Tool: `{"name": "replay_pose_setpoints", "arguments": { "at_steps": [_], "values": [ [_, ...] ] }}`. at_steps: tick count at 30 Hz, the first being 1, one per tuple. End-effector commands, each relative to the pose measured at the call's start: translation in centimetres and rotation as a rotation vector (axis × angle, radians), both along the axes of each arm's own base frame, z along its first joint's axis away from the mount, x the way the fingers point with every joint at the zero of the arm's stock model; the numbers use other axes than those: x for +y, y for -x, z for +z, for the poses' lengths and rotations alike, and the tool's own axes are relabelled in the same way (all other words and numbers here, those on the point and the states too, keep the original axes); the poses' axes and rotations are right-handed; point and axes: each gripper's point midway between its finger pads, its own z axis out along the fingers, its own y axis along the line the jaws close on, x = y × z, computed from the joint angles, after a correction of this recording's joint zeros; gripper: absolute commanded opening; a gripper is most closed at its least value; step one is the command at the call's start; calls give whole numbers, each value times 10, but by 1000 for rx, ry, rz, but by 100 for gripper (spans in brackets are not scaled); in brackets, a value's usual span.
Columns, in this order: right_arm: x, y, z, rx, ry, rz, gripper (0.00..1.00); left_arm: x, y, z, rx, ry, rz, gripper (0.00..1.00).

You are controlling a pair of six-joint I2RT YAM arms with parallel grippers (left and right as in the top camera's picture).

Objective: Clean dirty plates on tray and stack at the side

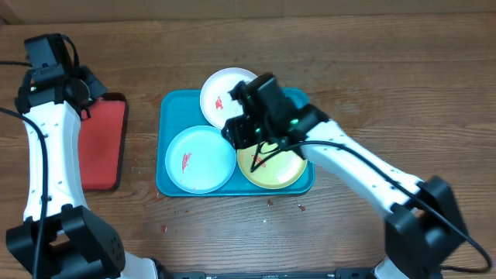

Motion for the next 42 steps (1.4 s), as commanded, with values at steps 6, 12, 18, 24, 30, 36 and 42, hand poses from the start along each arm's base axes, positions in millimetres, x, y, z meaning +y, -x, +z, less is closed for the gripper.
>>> {"name": "replay_pose_setpoints", "arguments": {
  "at_steps": [6,12,18,24,30,36,42],
  "values": [
    [-2,-14,2,4,-2,-98,47,-54,-5,7,-40,187,-275,4],
    [0,-34,-17,-45,30,-139,49,-65,4,3,-6,222,-327,4],
    [-6,-45,-45,-44,122,-152,49,-67,9,-1,18,233,-333,4],
    [3,-35,-29,61,160,-75,48,-67,9,0,18,233,-333,4],
    [3,-32,-20,100,181,-67,50,-69,9,0,18,234,-337,4],
    [20,-38,-45,85,172,-51,94,-81,7,2,6,268,-372,4],
    [28,-37,-77,93,213,-52,50,-103,12,-1,36,284,-452,4]
  ]
}}
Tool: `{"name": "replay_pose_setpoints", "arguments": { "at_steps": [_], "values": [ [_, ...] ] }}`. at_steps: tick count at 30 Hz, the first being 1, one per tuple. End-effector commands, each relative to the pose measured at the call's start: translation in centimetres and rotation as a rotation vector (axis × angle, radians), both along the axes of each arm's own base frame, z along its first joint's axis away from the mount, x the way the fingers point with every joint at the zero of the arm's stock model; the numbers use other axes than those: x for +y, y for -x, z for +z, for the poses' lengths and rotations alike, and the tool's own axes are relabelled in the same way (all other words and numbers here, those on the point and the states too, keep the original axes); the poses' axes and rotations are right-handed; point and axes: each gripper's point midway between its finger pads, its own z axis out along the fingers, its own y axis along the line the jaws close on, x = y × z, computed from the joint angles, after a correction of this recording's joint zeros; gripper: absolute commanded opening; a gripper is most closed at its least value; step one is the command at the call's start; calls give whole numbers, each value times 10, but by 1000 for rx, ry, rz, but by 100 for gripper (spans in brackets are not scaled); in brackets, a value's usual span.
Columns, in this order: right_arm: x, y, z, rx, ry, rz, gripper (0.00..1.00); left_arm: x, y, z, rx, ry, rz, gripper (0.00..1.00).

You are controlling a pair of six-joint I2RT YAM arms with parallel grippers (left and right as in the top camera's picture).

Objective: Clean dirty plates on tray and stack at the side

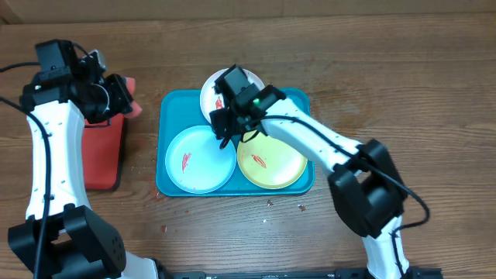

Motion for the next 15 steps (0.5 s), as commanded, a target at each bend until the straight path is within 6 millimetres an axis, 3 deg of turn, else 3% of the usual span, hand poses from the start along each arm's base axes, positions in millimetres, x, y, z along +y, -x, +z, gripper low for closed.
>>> {"name": "replay_pose_setpoints", "arguments": {
  "at_steps": [1,4,15],
  "values": [
    [3,5,-17,21,29,-5,44,-20,-3,11,-42,-3,-110,4],
    [0,7,-25,39,46,-5,39,-27,-3,11,-44,-13,-141,4],
    [-13,15,-48,84,129,-11,39,-33,-1,10,-32,-7,-152,4]
  ]
}}
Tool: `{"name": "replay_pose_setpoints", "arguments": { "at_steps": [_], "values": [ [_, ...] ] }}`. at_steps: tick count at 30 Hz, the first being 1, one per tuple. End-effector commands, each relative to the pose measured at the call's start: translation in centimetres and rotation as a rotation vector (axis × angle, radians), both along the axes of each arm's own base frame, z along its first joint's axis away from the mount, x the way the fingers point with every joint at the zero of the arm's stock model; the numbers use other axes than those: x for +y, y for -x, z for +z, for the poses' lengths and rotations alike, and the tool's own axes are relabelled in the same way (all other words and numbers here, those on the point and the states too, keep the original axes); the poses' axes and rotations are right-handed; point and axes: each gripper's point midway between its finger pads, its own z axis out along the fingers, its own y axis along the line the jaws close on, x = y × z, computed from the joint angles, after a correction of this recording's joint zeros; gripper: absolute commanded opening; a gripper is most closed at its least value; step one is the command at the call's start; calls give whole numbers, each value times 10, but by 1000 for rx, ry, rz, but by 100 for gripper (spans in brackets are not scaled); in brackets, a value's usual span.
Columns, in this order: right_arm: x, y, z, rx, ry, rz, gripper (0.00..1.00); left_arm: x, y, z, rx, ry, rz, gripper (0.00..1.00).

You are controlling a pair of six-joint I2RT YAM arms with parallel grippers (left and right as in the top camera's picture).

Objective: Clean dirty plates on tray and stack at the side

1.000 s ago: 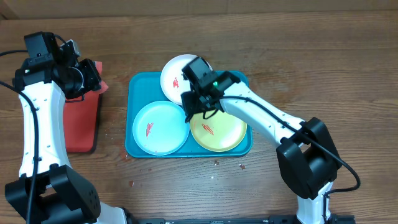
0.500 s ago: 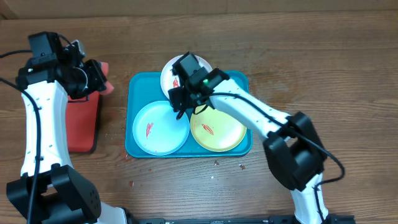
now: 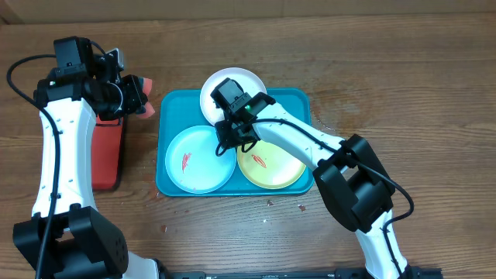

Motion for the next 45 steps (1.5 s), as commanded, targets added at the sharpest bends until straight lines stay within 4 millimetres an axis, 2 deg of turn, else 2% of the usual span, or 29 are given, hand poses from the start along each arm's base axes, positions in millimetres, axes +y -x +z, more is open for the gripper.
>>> {"name": "replay_pose_setpoints", "arguments": {
  "at_steps": [1,8,11,15,20,29,37,39,42,45],
  "values": [
    [-3,-1,-8,4,20,-3,38,-5,0,10,-24,7,-30,4],
    [-2,-1,-17,10,25,-3,24,-16,9,-4,28,18,-53,4],
    [-1,-1,-21,15,26,-9,22,-27,17,-16,74,28,-78,4],
    [-1,0,-21,22,23,-33,13,-45,28,-33,125,37,-121,4],
    [0,-3,-20,18,17,-64,12,-68,43,-55,183,40,-180,4],
    [1,-5,-20,16,10,-75,12,-89,67,-98,262,65,-184,4],
    [2,-6,-19,12,6,-75,12,-104,71,-127,242,65,-183,5],
    [2,-5,-19,13,7,-75,12,-104,70,-133,229,33,-189,5],
    [2,-5,-19,13,7,-75,12,-93,70,-141,236,-80,-155,5],
    [2,-5,-19,13,7,-75,12,-87,70,-144,238,-158,-130,12]
  ]
}}
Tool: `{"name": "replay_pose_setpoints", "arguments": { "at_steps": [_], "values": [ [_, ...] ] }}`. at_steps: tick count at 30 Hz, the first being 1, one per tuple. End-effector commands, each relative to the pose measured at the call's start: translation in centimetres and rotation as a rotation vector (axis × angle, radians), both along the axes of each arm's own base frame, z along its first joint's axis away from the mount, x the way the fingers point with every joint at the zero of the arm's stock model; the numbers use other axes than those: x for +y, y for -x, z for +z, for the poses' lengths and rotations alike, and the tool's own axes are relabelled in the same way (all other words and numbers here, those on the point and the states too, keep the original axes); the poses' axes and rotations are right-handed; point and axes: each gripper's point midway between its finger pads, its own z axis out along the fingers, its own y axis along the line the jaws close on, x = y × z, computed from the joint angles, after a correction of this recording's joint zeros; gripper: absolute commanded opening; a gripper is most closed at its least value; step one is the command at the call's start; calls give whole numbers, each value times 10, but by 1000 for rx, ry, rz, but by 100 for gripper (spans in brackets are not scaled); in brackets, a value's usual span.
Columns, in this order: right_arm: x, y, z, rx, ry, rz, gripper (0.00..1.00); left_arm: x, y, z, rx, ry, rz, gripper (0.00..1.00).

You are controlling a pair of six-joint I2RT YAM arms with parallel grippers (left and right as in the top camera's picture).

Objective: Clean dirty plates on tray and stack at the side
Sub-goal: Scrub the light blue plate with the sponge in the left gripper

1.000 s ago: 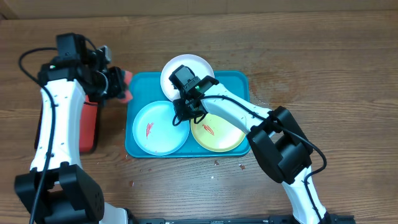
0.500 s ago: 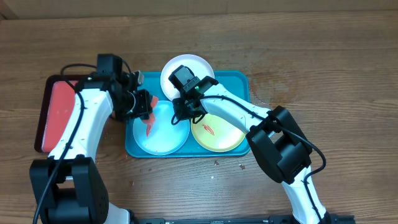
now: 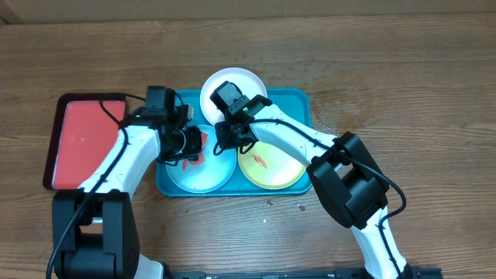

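Note:
A teal tray [image 3: 167, 108] holds three plates. The white plate [image 3: 244, 84] is at the back, the blue plate [image 3: 203, 172] at the front left and the yellow plate [image 3: 271, 164], with a red smear, at the front right. My left gripper [image 3: 192, 146] hovers over the blue plate's back left part, shut on a small red sponge [image 3: 197, 142]. My right gripper [image 3: 227, 142] points down at the blue plate's right rim, between the plates. Its wrist hides the fingertips, so its grip cannot be made out.
A red mat with a dark rim [image 3: 81, 139] lies on the wooden table left of the tray. Small crumbs [image 3: 271, 203] dot the table in front of the tray. Both arms cross over the tray's middle.
My left gripper has moved right with the red sponge, from the tray's back left corner to above the blue plate. The red mat now shows whole. My right gripper stays at the blue plate's rim.
At first my left gripper was at the red mat's far end and my right gripper was above the tray's middle. Then the left held a red sponge off the mat while the right came down between the plates. Now the sponge is over the blue plate.

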Motion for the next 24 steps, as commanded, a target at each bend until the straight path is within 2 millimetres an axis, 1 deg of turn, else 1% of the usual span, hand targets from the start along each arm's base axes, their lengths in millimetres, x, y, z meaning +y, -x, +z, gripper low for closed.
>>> {"name": "replay_pose_setpoints", "arguments": {
  "at_steps": [1,2,6,10,15,16,18,21,23,24],
  "values": [
    [-1,-2,-3,-8,12,-9,12,12,-1,-6,-6,-119,34,15],
    [-1,-2,-3,-9,12,-9,12,10,-1,-6,-7,-121,29,17],
    [-1,-2,-3,-11,10,-9,12,2,1,-6,-7,-119,4,19],
    [-1,-2,-3,-10,10,-9,12,-3,2,-8,-1,-120,-9,23],
    [-1,-2,-3,-10,11,-9,12,-3,3,-14,16,-125,-10,26],
    [-1,-2,-3,-10,11,-9,12,-2,4,-16,21,-127,-10,28],
    [-1,-2,-3,-10,11,-9,12,-1,4,-21,32,-135,-9,35],
    [-1,-2,-3,-10,11,-8,12,4,2,-27,34,-166,-3,37],
    [-1,-2,-3,-8,12,-8,12,5,0,-28,31,-170,-1,35],
    [-1,-2,-3,-8,13,-8,12,4,0,-28,30,-170,-1,30]
  ]
}}
